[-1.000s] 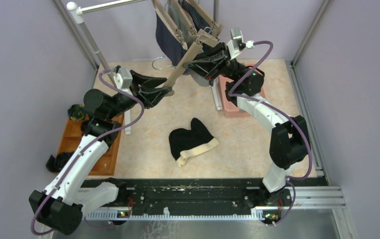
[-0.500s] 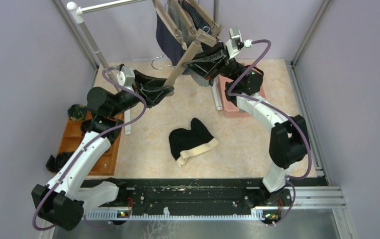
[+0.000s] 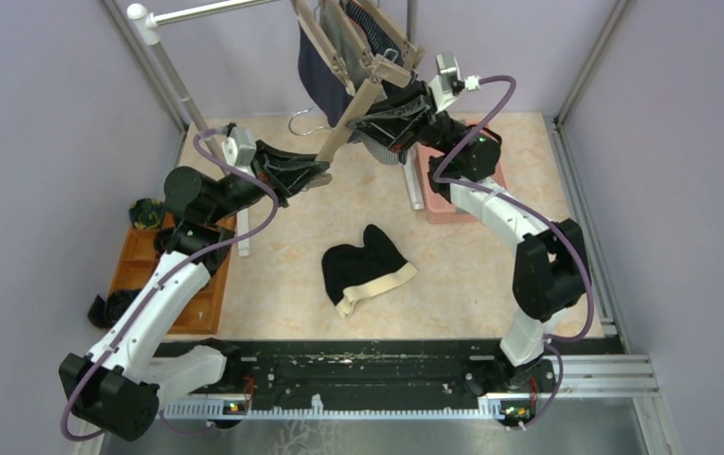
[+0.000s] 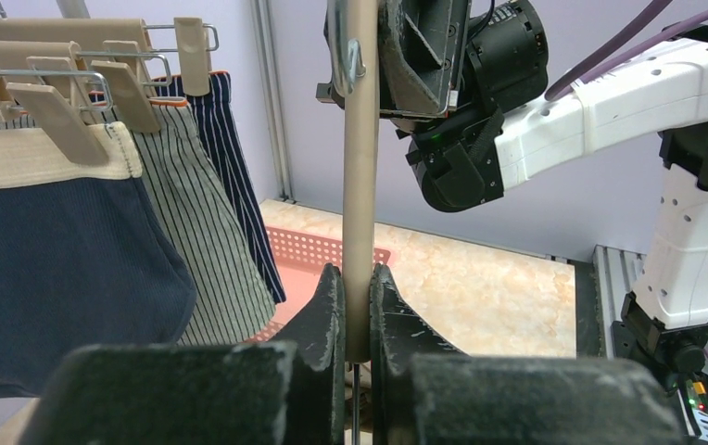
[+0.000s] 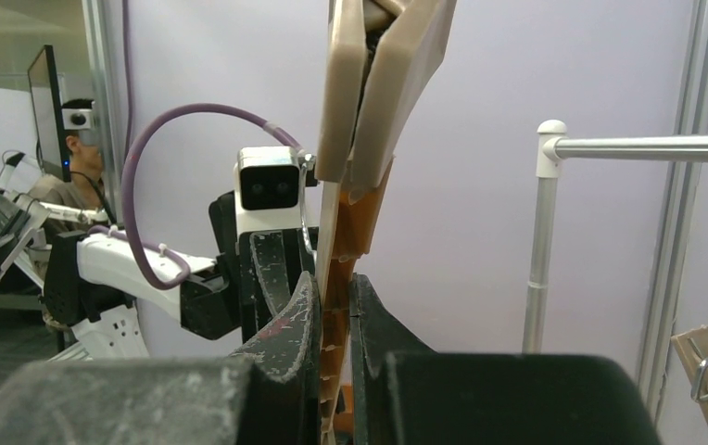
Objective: Remove the underwear clipped to the hanger
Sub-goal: Remove the underwear from the hanger.
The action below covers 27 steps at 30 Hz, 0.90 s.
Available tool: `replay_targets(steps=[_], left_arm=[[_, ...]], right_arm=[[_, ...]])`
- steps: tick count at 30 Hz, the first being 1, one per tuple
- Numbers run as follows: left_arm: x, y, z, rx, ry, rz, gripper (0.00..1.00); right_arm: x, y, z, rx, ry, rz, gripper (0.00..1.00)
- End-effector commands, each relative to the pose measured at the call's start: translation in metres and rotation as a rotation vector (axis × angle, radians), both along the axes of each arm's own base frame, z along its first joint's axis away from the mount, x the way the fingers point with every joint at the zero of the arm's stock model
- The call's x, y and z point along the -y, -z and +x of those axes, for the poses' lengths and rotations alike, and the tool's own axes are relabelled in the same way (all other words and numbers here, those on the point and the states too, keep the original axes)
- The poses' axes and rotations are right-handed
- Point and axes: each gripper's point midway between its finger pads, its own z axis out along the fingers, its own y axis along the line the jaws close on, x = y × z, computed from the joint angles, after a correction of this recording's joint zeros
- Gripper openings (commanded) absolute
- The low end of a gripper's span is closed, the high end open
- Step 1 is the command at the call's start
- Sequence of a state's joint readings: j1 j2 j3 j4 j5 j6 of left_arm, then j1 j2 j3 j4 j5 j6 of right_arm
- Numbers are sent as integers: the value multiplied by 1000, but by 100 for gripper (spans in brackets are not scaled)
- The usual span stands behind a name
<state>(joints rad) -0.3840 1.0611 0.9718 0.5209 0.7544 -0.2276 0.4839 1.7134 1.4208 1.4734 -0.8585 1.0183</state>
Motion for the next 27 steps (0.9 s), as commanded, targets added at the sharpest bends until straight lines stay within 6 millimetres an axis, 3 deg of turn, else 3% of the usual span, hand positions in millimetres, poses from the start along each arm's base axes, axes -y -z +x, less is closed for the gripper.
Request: replay_targets(steps=[1,6,20,25,27], left_arm=[[-6,-21,-8,55,-21,-19,8],[-3,-18,-6,38,-4,-17,8],[-2,-18,-8,45,9,-45,28],[-2,-19,-7,48,10,-47,27],[0,-18,-8,53,23,-43,19]], right_arm=[[5,-17,-9,55,5,65,0],[4,-17,-11,57,-3,71,0],[6,-21,-11,57,2,102,0],[5,-20,-10,50,0,102,0],[5,-20,-10,49,1,104,0]])
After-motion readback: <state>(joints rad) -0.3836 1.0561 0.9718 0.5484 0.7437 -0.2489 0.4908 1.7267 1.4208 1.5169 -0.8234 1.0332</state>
